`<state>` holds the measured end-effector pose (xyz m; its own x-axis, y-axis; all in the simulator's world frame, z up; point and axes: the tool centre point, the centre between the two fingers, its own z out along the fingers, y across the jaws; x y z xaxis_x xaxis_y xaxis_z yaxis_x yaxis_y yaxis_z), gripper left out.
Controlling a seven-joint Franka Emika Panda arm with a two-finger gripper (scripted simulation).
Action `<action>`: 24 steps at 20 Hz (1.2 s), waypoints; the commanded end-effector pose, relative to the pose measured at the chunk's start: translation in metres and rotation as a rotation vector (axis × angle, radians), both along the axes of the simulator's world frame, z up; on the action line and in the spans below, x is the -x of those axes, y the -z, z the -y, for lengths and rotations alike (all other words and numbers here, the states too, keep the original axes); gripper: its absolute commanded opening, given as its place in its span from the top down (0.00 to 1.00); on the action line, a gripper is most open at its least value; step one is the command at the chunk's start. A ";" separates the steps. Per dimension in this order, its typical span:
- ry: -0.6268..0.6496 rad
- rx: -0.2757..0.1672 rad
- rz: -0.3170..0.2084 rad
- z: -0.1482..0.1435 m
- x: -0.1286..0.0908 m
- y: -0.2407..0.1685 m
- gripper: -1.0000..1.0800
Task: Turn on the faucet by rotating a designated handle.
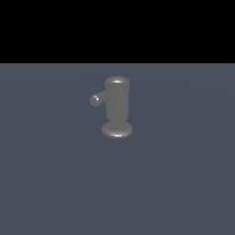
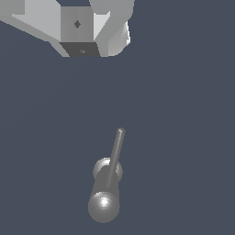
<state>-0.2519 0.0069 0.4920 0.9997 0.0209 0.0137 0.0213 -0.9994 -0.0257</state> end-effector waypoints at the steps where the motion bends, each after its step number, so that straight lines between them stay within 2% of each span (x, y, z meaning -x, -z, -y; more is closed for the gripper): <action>1: 0.000 0.000 0.000 0.000 0.000 0.000 1.00; 12: 0.026 0.002 -0.002 -0.011 -0.010 0.029 1.00; 24: 0.104 0.010 -0.007 -0.041 -0.041 0.117 1.00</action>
